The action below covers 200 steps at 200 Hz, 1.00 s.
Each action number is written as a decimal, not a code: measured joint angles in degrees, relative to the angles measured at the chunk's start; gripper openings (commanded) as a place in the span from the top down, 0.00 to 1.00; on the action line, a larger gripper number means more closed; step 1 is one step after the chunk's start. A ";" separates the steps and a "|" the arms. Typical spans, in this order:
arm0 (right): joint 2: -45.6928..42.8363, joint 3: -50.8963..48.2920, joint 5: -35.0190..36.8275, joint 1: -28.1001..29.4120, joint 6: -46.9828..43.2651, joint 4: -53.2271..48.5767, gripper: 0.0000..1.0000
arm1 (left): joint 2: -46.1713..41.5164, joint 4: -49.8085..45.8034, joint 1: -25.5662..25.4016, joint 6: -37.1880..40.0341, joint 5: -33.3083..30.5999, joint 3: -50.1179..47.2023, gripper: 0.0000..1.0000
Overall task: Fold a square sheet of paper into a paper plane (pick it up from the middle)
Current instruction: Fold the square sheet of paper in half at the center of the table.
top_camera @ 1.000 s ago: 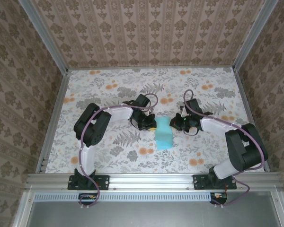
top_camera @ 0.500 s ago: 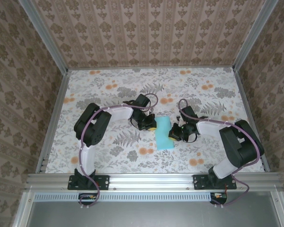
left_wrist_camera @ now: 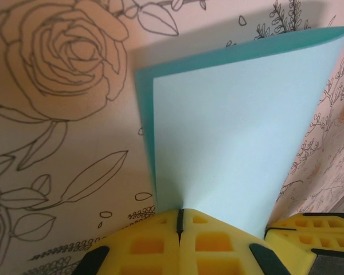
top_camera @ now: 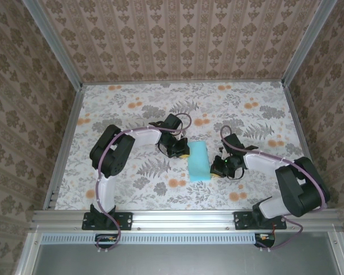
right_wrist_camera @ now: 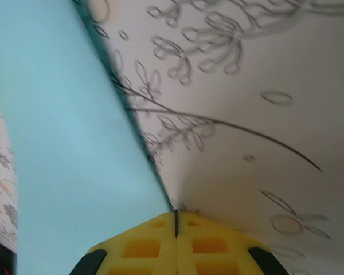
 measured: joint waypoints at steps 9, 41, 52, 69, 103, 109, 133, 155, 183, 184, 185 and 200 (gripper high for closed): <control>-0.57 0.00 -0.22 0.13 -0.15 -0.48 0.94 | 0.02 0.00 0.00 0.00 0.11 0.00 1.00; -3.26 1.60 -1.29 2.12 -0.33 -0.37 0.94 | 0.04 0.00 0.00 0.02 0.28 -0.02 1.00; -3.10 2.84 -1.40 2.56 -0.31 0.28 0.94 | 0.04 0.00 0.00 0.02 0.28 0.00 1.00; -1.57 4.07 -1.53 2.75 -0.28 1.66 0.94 | 0.04 0.00 0.00 0.02 0.28 0.00 1.00; 3.72 4.28 -1.68 3.21 0.11 2.58 0.95 | 0.04 0.00 0.00 0.04 0.28 -0.02 1.00; 4.11 4.11 -1.68 3.23 0.15 2.58 0.95 | 0.04 0.00 0.00 0.02 0.28 -0.02 1.00; 4.17 2.89 -1.62 3.23 0.15 2.25 0.94 | 0.04 0.00 0.00 0.04 0.28 -0.02 1.00; 3.61 1.73 -1.42 3.23 0.15 2.29 0.94 | 0.04 0.00 0.00 0.02 0.28 -0.02 1.00; 2.08 0.00 -1.44 3.21 0.24 2.58 0.94 | 0.04 0.02 0.00 0.04 0.31 -0.04 1.00; 2.01 -0.07 -1.42 3.21 0.26 2.58 0.94 | 0.04 0.02 0.00 0.04 0.31 -0.04 1.00; 1.97 -0.11 -1.42 3.21 0.28 2.58 0.94 | 0.04 0.02 0.00 0.04 0.31 -0.04 1.00; 0.98 -0.87 -1.27 3.21 0.37 2.32 0.94 | 0.04 0.02 0.00 0.04 0.31 -0.04 1.00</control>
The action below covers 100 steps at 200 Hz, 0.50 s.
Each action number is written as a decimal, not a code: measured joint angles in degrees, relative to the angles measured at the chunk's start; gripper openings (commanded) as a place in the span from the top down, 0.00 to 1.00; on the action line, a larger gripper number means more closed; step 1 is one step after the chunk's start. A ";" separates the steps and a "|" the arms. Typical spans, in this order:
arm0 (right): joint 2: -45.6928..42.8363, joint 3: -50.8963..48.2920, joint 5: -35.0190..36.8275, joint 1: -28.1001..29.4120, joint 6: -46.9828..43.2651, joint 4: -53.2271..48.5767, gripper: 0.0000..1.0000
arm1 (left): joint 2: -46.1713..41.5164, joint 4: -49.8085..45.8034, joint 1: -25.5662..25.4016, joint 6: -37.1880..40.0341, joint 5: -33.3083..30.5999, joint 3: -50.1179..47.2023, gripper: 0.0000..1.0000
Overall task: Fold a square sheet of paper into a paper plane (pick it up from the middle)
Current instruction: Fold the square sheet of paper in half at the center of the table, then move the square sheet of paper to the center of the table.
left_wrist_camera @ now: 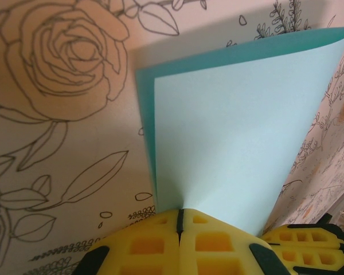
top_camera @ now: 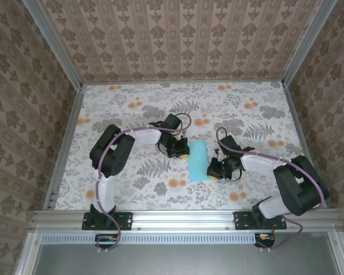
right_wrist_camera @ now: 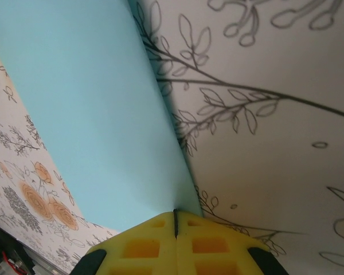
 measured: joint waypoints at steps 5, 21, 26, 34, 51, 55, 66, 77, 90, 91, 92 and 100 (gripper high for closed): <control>-0.37 -0.24 0.07 0.00 0.00 -0.20 0.94 | 0.00 0.00 0.00 0.02 -0.02 -0.02 1.00; -1.68 -1.01 0.61 0.00 0.17 -1.36 0.94 | 0.00 0.00 0.00 0.20 0.00 0.00 1.00; -2.01 -1.22 0.79 0.00 0.20 -1.68 0.94 | 0.00 0.00 0.00 0.24 0.00 0.00 1.00; -2.73 -1.46 1.22 0.00 0.22 -2.27 0.94 | 0.00 0.00 0.00 0.33 0.00 0.00 1.00; -4.68 -1.99 2.45 0.00 0.24 -5.42 0.94 | 0.00 0.00 0.20 0.46 0.00 0.00 1.00; -5.07 -1.99 2.71 0.00 0.24 -6.14 0.94 | 0.00 0.00 0.22 0.52 0.02 0.00 1.00; -6.25 -1.99 3.65 0.00 0.24 -8.55 0.93 | 0.07 -0.09 0.24 1.07 0.07 0.11 1.00; -7.76 -1.92 4.50 0.00 0.24 -10.82 0.92 | 0.20 -0.72 0.26 2.10 0.11 0.59 1.00; -9.86 -1.33 5.14 0.00 0.26 -12.92 0.90 | 0.61 -2.54 0.24 4.04 -0.04 1.99 1.00; -10.08 -1.22 5.25 0.00 0.22 -13.14 0.90 | 0.66 -2.67 0.22 4.13 -0.07 2.10 1.00; -10.19 -1.16 5.29 0.00 0.24 -13.18 0.90 | 0.70 -2.80 0.22 4.22 -0.09 2.21 1.00; -11.47 -0.17 5.84 0.00 0.24 -14.03 0.89 | 1.05 -4.24 0.17 5.62 -0.37 3.26 1.00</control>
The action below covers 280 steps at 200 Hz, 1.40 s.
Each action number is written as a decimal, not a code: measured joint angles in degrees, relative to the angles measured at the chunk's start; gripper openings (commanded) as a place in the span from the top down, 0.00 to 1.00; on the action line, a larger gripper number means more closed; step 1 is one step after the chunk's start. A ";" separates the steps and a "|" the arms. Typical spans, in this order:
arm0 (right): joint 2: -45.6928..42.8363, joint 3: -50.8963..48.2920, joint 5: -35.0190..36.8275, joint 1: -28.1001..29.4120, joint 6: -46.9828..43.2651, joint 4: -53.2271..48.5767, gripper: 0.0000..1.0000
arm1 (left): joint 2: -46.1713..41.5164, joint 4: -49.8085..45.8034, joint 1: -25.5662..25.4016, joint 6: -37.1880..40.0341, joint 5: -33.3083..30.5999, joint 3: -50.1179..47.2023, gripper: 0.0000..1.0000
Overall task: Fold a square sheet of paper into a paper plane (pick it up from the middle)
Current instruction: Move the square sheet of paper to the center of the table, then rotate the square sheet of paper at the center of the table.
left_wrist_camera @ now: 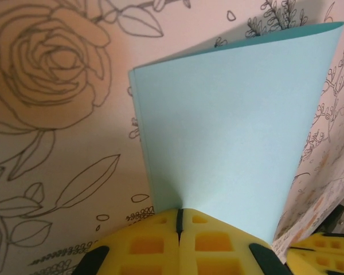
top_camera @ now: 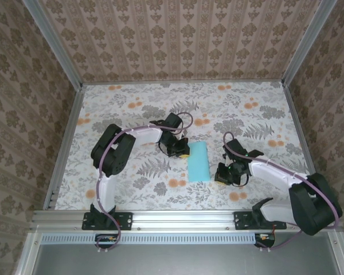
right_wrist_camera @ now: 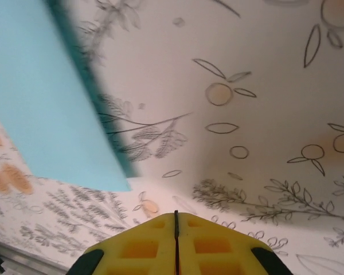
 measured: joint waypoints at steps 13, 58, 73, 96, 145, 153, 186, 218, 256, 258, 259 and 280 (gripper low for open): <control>-1.11 2.01 0.55 0.00 -0.02 -0.52 0.88 | 0.37 -2.69 -0.07 2.56 -1.27 1.75 1.00; 1.40 7.72 3.06 0.63 0.15 0.76 0.84 | 0.42 -10.56 3.15 11.17 -7.85 5.55 1.00; 3.52 8.92 3.67 1.44 0.20 1.92 0.83 | 0.42 -12.46 5.40 14.01 -9.14 6.43 1.00; 7.87 11.58 4.31 2.99 0.20 3.91 0.82 | 0.46 -14.82 8.63 18.23 -10.34 8.07 1.00; 23.08 24.52 4.55 6.67 -0.24 9.60 0.83 | -2.62 -14.67 11.50 19.54 -9.38 8.48 0.95; 25.83 27.28 4.55 7.19 -0.39 10.25 0.84 | -4.72 -13.75 11.80 18.69 -9.35 7.26 0.92; 36.17 37.13 4.50 8.70 -1.57 11.56 0.85 | -17.53 -9.84 13.51 13.70 -11.43 -0.74 0.84; 41.99 41.55 4.81 8.83 -2.54 11.04 0.85 | -25.97 -6.51 14.01 9.31 -13.77 -8.33 0.76; 45.57 44.37 6.78 8.72 -3.10 9.88 0.84 | -27.58 -2.62 13.97 5.16 -13.86 -15.63 0.74; 45.66 44.41 6.95 8.72 -3.08 9.77 0.84 | -27.58 -2.49 13.97 4.98 -13.81 -15.96 0.74; 45.68 44.48 7.15 8.72 -3.08 9.66 0.84 | -27.58 -2.40 13.97 4.79 -13.79 -16.15 0.74; 45.79 44.98 9.33 8.70 -2.51 8.74 0.84 | -27.58 -0.76 13.57 3.19 -13.40 -18.08 0.74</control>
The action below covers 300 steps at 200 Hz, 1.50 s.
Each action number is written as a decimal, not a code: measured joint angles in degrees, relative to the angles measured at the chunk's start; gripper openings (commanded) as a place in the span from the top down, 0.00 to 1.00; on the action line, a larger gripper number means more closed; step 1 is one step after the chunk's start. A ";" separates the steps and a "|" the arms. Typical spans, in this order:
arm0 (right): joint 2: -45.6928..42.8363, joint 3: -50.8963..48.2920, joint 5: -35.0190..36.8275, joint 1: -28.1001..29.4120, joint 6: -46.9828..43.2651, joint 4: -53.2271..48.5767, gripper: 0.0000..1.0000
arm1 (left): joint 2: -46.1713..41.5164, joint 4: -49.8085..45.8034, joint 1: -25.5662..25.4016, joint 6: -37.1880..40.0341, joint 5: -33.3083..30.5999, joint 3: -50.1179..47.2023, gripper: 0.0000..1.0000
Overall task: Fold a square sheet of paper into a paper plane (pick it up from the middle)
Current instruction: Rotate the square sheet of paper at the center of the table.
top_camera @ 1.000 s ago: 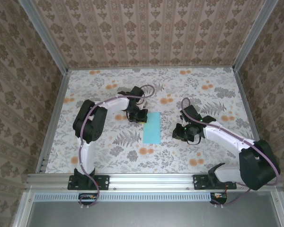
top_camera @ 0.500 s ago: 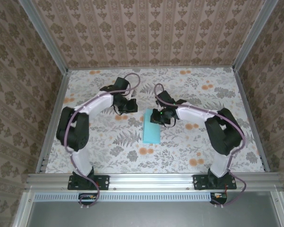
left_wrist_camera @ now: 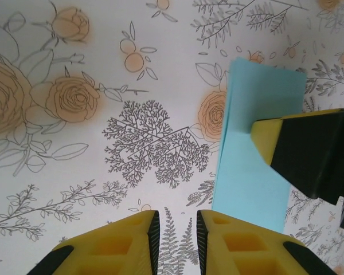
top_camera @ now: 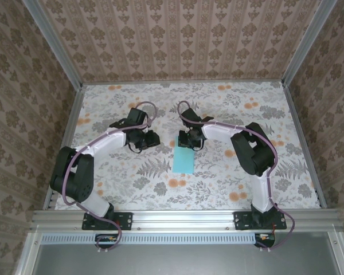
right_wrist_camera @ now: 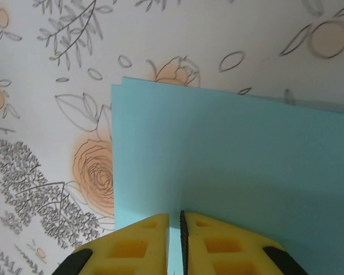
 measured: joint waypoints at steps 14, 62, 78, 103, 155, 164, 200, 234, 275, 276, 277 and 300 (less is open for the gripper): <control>0.00 0.00 1.51 -0.15 1.20 -0.39 0.85 | 0.00 0.98 -0.92 -0.57 0.20 -0.24 0.75; -2.60 -3.19 8.61 -1.53 8.41 -0.61 0.85 | 0.07 5.64 -5.68 -3.06 1.92 -0.81 0.77; -5.40 -6.71 10.40 -2.95 10.80 -0.48 0.85 | 0.35 8.20 -7.15 -4.63 3.13 -1.75 0.80; -10.82 -12.76 9.97 -5.25 11.50 1.86 0.85 | 1.88 12.79 -9.62 -7.69 5.09 -3.06 0.84; -19.63 -19.98 3.30 -10.12 7.52 7.54 0.85 | 7.56 19.28 -14.71 -12.24 7.61 -3.23 0.91; -19.98 -21.09 2.27 -10.84 6.82 8.07 0.85 | 8.96 19.28 -15.28 -12.55 7.78 -2.78 0.92; -20.09 -23.23 -0.31 -11.82 5.18 8.48 0.85 | 13.73 16.92 -16.11 -12.98 7.56 0.02 0.93; -20.17 -23.54 -1.57 -11.82 4.52 9.38 0.85 | 16.72 12.46 -16.11 -12.81 6.82 2.73 0.94; -21.68 -23.98 -1.95 -11.82 3.72 9.46 0.84 | 17.51 6.16 -15.56 -9.79 4.96 5.57 0.95; -21.75 -23.98 -1.95 -11.82 3.69 9.46 0.85 | 17.51 5.97 -15.52 -9.68 4.94 5.62 0.95; -21.77 -23.98 -1.95 -11.82 3.69 9.46 0.85 | 17.51 5.88 -15.50 -9.64 4.94 5.64 0.95; -22.71 -24.11 -2.01 -11.82 3.28 9.49 0.85 | 17.51 2.99 -14.43 -6.71 4.42 6.45 0.95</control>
